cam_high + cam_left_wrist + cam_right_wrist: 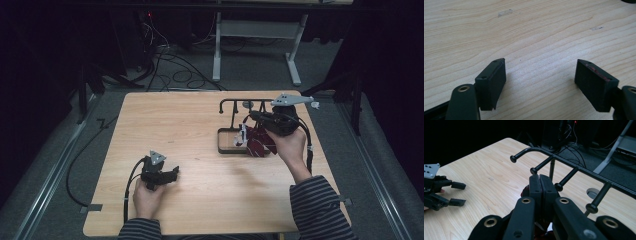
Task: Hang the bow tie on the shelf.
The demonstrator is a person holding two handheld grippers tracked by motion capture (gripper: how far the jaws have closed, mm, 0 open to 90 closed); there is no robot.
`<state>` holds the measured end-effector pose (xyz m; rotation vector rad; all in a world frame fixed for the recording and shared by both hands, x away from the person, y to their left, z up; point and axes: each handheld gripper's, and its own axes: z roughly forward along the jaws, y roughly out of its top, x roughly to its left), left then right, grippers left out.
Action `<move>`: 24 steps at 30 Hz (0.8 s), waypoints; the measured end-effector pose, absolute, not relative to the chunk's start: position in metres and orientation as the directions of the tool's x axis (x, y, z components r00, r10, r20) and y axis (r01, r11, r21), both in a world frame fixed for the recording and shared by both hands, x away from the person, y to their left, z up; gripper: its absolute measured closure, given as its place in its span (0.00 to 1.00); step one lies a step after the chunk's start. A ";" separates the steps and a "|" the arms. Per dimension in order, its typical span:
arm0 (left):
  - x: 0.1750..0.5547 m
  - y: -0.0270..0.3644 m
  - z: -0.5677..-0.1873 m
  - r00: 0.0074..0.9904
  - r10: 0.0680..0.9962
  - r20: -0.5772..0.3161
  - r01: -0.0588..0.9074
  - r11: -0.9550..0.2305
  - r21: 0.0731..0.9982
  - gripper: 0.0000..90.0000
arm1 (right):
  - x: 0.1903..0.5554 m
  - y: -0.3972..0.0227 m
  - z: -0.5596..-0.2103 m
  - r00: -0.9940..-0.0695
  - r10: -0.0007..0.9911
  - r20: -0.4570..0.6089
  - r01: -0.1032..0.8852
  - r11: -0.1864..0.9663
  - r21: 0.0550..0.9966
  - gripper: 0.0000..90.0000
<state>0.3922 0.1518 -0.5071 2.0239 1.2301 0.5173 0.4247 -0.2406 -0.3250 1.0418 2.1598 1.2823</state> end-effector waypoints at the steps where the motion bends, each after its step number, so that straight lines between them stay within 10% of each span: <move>1: 0.392 0.152 -0.507 0.469 0.883 -0.021 0.602 -0.302 0.739 0.29 | 0.426 -0.240 -0.325 -0.633 0.774 0.017 0.385 0.296 0.874 1.00; 24: 0.392 0.152 -0.507 0.469 0.883 -0.021 0.603 -0.302 0.739 0.29 | 0.439 -0.238 -0.322 -0.610 0.792 0.022 0.402 0.284 0.871 1.00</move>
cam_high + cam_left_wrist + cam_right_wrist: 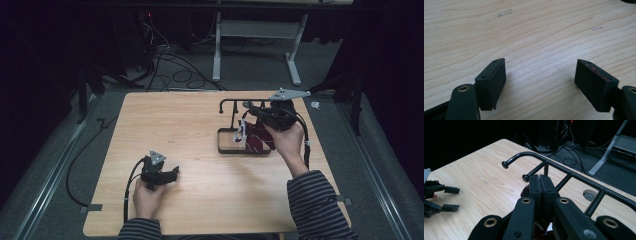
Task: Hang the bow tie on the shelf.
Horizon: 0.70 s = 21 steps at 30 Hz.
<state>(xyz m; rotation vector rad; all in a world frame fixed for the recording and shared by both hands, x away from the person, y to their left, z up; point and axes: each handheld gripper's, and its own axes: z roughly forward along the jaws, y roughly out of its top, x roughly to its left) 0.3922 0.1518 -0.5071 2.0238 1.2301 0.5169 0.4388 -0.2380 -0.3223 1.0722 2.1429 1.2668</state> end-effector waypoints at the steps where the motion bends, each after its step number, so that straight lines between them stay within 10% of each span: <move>1: 0.392 0.152 -0.507 0.468 0.883 -0.022 0.603 -0.302 0.739 0.29 | 0.440 -0.238 -0.322 -0.610 0.792 0.023 0.401 0.283 0.871 1.00; 21: 0.392 0.152 -0.507 0.468 0.883 -0.020 0.603 -0.302 0.739 0.29 | 0.455 -0.241 -0.327 -0.568 0.822 0.041 0.428 0.252 0.868 1.00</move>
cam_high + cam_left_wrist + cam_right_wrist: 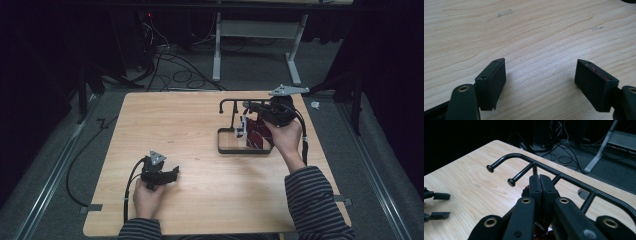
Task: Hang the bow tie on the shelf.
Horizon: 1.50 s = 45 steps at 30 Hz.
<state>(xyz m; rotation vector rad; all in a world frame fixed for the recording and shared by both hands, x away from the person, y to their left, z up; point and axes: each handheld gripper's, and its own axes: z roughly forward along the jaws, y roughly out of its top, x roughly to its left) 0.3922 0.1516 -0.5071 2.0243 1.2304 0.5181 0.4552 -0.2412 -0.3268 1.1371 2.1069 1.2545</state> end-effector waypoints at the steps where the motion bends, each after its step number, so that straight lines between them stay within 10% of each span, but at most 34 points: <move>1: 0.392 0.152 -0.507 0.468 0.883 -0.021 0.603 -0.302 0.739 0.29 | 0.456 -0.242 -0.327 -0.567 0.823 0.039 0.427 0.253 0.868 1.00; 45: 0.392 0.152 -0.507 0.469 0.883 -0.026 0.603 -0.299 0.739 0.29 | 0.469 -0.243 -0.335 -0.532 0.845 0.051 0.478 0.251 0.842 0.98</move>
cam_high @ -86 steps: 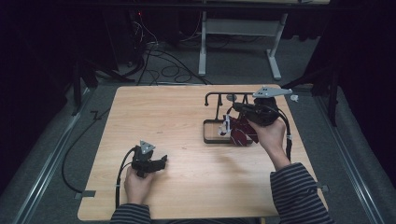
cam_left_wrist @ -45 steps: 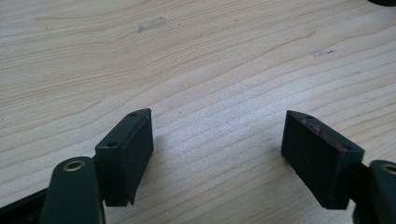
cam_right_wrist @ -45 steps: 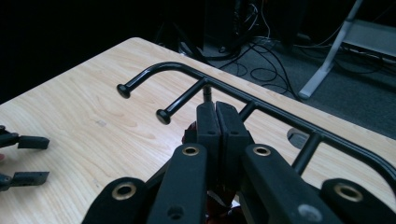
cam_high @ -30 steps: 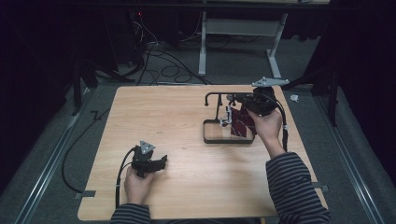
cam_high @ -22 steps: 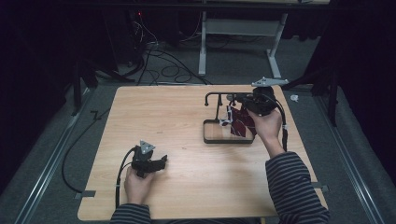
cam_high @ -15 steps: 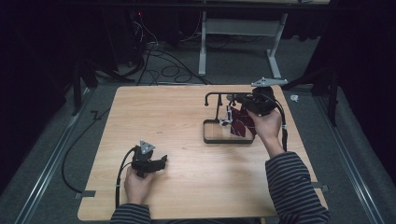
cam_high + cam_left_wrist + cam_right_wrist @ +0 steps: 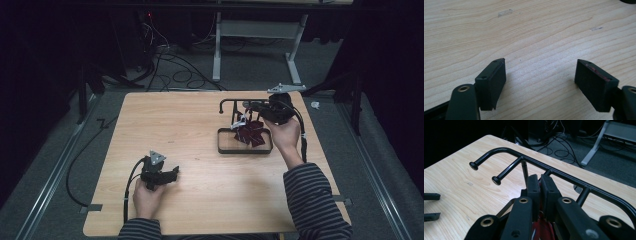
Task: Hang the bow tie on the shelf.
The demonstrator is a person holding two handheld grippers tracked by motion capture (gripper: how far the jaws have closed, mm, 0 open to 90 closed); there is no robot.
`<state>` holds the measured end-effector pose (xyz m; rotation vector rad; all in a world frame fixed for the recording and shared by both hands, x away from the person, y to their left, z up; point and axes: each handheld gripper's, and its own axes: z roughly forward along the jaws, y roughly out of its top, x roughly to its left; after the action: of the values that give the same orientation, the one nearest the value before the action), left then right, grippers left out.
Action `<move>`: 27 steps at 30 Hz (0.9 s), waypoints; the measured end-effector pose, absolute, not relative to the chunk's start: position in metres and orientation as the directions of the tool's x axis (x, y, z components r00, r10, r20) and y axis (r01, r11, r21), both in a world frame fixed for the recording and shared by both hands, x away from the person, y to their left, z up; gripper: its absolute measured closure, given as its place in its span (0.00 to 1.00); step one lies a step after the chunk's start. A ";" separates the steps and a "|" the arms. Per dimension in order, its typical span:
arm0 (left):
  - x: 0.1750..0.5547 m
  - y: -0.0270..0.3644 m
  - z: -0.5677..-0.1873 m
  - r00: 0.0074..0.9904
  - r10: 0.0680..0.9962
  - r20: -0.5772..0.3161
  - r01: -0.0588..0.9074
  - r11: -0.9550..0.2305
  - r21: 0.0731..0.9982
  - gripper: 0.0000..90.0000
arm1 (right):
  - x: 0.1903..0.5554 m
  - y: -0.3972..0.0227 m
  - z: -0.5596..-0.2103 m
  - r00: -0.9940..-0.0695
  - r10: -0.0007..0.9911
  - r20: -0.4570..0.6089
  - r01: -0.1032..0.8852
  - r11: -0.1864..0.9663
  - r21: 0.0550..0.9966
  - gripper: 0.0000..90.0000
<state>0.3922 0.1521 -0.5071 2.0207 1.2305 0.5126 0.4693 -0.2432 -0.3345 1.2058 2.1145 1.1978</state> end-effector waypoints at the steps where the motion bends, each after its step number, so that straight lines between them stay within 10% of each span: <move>1: 0.392 0.152 -0.507 0.468 0.883 -0.026 0.603 -0.298 0.740 0.29 | 0.469 -0.243 -0.334 -0.532 0.846 0.049 0.477 0.252 0.842 0.98; 27: 0.392 0.152 -0.507 0.469 0.883 -0.025 0.603 -0.300 0.739 0.29 | 0.454 -0.258 -0.334 -0.529 0.845 0.084 0.473 0.211 0.856 0.89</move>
<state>0.3921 0.1519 -0.5071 2.0216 1.2303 0.5138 0.4545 -0.2581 -0.3340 1.2226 2.0889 1.2509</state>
